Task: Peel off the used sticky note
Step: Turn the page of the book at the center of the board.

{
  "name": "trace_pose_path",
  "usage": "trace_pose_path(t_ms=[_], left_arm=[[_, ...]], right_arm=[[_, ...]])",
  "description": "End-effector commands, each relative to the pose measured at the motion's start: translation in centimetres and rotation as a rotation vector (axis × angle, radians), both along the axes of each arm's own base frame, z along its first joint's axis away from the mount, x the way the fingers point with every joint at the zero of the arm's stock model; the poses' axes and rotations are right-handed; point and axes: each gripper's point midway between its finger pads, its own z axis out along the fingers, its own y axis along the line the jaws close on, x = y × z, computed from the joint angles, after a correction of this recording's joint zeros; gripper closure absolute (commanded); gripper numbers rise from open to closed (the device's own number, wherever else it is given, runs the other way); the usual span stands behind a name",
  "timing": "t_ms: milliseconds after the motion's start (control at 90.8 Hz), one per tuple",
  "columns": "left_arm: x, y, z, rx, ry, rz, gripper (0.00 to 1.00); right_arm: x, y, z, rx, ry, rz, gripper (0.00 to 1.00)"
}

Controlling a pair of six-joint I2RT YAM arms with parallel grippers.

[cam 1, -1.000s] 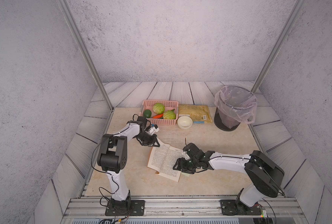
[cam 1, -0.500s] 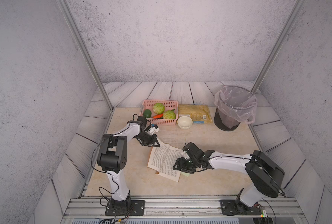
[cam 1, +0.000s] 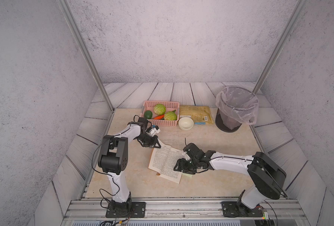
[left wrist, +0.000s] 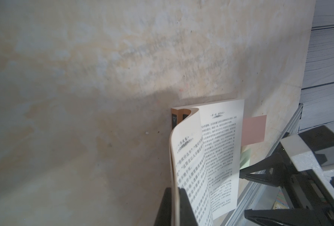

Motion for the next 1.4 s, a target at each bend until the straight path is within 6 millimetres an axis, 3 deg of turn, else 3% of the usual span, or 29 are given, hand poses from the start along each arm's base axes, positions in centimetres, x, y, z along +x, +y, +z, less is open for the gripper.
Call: trace_pose_path(t_ms=[0,683,1057,1387], left_arm=[[-0.2,0.3,-0.9,0.013,0.026,-0.006,1.0],[-0.2,0.3,-0.9,0.011,0.028,-0.007,1.0],[-0.2,0.3,-0.8,0.01,0.026,-0.007,1.0],[-0.2,0.3,-0.9,0.01,0.027,-0.007,1.0]], right_arm=[[0.4,0.5,1.4,0.018,-0.042,0.012,0.28],[0.8,0.8,1.4,0.088,-0.087,-0.013,0.28],[0.5,-0.2,0.2,0.048,-0.072,-0.04,0.3],[0.5,0.2,-0.2,0.098,-0.076,-0.054,0.31]])
